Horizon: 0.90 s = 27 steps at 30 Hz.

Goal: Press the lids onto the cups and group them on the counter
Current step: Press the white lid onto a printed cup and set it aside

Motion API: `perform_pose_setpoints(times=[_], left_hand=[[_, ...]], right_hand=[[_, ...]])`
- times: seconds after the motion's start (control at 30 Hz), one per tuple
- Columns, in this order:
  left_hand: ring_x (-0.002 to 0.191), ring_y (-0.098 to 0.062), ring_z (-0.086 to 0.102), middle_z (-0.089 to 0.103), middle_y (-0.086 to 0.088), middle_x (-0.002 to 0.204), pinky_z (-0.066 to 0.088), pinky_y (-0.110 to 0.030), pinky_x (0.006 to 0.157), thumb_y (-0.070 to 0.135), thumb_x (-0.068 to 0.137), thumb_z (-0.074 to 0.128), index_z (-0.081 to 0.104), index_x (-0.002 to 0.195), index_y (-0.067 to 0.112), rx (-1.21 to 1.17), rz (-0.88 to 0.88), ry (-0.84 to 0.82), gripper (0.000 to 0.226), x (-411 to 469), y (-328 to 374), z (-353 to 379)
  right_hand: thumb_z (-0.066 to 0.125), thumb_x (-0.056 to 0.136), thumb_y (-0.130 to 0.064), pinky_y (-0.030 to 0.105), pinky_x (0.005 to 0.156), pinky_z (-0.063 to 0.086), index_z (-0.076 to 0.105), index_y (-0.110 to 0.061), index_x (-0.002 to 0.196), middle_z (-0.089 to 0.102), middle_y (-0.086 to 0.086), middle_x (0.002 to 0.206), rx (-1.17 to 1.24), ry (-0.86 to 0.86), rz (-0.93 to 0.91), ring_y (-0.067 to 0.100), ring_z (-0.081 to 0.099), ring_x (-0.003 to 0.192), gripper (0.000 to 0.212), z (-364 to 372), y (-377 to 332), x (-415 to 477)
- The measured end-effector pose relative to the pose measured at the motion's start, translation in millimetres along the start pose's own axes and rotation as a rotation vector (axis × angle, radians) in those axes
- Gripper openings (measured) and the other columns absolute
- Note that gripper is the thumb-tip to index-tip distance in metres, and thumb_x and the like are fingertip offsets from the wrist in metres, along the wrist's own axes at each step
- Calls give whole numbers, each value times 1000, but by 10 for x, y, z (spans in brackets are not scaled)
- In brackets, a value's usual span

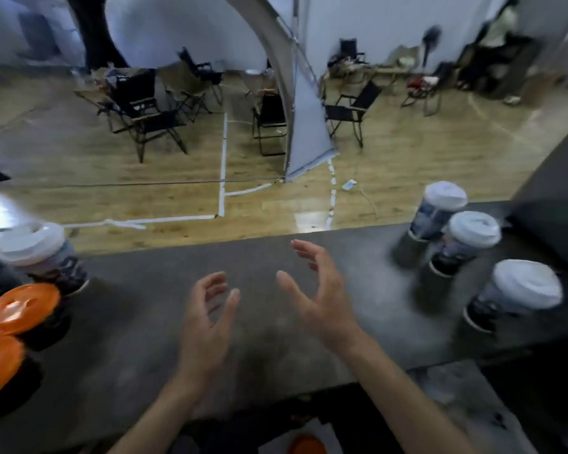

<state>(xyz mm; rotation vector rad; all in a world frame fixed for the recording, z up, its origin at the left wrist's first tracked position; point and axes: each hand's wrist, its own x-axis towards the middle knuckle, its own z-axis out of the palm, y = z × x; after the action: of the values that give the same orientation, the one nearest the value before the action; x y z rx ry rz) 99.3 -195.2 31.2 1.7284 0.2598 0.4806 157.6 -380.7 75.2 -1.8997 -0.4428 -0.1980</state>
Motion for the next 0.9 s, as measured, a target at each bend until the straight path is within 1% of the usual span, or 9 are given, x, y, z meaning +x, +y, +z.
perform_pose_setpoints(times=[0.1,0.2,0.3,0.4,0.53,0.63,0.73,0.83,0.9], left_hand=[[115,-6,62,62,2,126,52,-30,96,40,87,69,56,127,23,7,84,-180,46,163,213,694],[116,-1,59,58,7,130,53,-30,95,37,88,73,53,130,25,37,167,-314,48,185,376,1393],[119,0,55,54,8,131,51,-26,95,38,85,76,50,135,26,101,274,-418,59,130,520,1981],[126,-9,50,50,4,136,45,-30,104,32,85,79,49,140,20,206,464,-475,63,160,672,2484],[138,-23,39,42,-8,149,30,-31,115,32,85,78,47,147,17,373,697,-528,71,386,929,3213],[133,-34,43,43,-16,150,37,-43,113,34,81,81,52,141,13,511,826,-566,70,525,969,3718],[123,-37,49,50,-17,139,46,-50,102,36,77,84,52,124,11,541,815,-569,62,547,851,4037],[110,-33,49,52,-13,123,46,-47,93,34,77,84,51,110,9,440,729,-502,53,499,794,4189],[104,-31,48,51,-11,116,45,-47,90,31,77,84,50,104,9,383,669,-488,48,483,815,4211]], right_hand=[[68,90,-45,22,108,41,54,-18,139,60,-6,134,-75,176,-32,10,55,130,58,-663,55,-38],[72,90,-35,26,108,43,56,-13,137,61,-2,133,-146,309,-43,13,57,127,54,-1291,144,-121],[73,89,-30,20,106,41,55,-12,136,60,-1,131,-206,387,-51,11,57,126,53,-1838,237,-204],[74,88,-29,27,109,42,55,-7,135,60,5,133,-370,474,-93,16,56,126,56,-2283,367,-244],[72,85,-51,46,109,43,55,-4,135,57,10,139,-642,517,-82,30,53,130,71,-2720,666,-297],[72,77,-68,53,108,43,53,-8,136,50,11,146,-647,451,40,35,48,134,86,-2838,934,-373],[76,69,-63,44,107,44,52,-11,137,45,8,147,-559,382,133,29,47,133,89,-2897,1136,-447],[92,69,-32,23,105,43,48,-16,139,43,0,145,-432,364,158,10,46,129,84,-2956,1258,-485],[93,70,-17,7,102,38,49,-16,138,45,-1,141,-401,370,151,3,47,124,82,-2973,1304,-476]])
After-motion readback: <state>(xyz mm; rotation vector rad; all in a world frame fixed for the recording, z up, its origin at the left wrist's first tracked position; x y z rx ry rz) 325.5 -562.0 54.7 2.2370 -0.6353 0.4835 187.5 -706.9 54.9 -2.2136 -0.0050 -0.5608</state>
